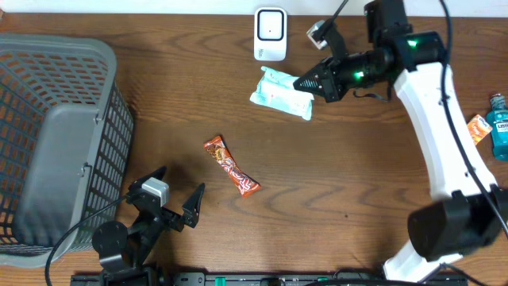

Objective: Scan the item barcode

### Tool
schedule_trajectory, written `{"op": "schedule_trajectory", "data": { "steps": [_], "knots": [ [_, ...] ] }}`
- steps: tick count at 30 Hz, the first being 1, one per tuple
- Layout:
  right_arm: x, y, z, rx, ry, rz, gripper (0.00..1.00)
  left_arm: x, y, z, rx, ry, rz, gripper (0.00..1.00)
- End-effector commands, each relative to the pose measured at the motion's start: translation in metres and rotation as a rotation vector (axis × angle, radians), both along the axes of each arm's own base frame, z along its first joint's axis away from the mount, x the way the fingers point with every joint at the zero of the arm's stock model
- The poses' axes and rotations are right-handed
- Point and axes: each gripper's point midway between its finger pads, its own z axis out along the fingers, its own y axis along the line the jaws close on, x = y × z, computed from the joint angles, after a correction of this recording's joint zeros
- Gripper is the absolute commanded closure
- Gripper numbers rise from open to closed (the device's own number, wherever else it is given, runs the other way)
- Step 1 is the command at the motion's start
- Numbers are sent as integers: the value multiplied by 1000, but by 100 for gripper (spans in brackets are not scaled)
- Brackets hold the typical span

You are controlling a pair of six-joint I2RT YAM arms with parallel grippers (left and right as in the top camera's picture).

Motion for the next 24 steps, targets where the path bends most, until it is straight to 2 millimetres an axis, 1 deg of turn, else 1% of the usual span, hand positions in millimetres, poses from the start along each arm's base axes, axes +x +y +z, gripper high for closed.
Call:
{"op": "schedule_trajectory", "data": {
  "steps": [1,5,8,11,15,18,20,22,24],
  "knots": [
    [-21,-3,27,-38,-111,0,98,-2,-2,-11,-15,37,-11,2],
    [-37,-7,36,-75,-179,-30,98,-2,-2,-11,-15,37,-11,2],
    [-50,-9,34,-69,-217,-48,98,-2,-2,-11,-15,37,-11,2],
    [-63,-8,22,-39,-218,-79,98,-2,-2,-11,-15,37,-11,2],
    [-84,-1,-6,-11,-224,-71,98,-2,-2,-11,-15,37,-11,2],
    [-97,7,-23,0,-240,-44,98,-2,-2,-11,-15,37,-11,2],
    [-99,8,-33,-17,-230,-74,98,-2,-2,-11,-15,37,-11,2],
    [-96,6,-43,-62,-218,-130,99,-2,-2,-11,-15,37,-11,2],
    [-93,3,-49,-107,-218,-167,98,-2,-2,-11,-15,37,-11,2]
  ]
}}
